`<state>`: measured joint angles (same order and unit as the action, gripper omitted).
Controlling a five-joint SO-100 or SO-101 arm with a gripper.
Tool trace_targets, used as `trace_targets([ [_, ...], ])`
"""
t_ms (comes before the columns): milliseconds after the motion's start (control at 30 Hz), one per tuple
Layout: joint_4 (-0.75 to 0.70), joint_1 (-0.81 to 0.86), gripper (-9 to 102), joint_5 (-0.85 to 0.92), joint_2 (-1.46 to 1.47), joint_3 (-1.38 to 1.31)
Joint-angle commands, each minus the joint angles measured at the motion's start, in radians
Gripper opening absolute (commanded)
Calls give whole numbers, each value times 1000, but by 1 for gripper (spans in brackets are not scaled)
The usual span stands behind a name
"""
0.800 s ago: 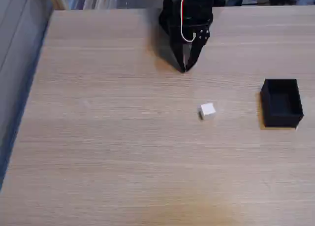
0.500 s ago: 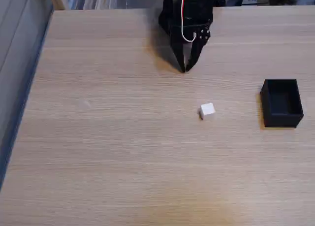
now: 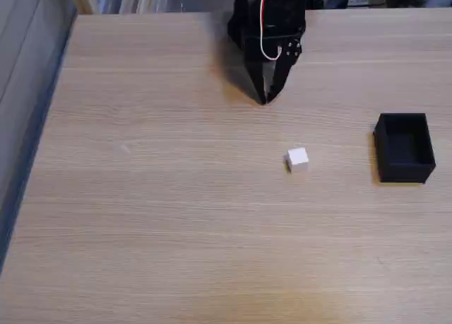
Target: Pick a white block and place it in the black box.
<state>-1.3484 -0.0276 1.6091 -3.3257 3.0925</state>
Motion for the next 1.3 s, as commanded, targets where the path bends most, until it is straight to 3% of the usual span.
trace_targets([
  [0, 3, 12, 0, 21, -6, 15],
  [933, 12, 20, 0, 77, -2, -6],
  [1267, 77, -29, 1, 31, 232, -199],
])
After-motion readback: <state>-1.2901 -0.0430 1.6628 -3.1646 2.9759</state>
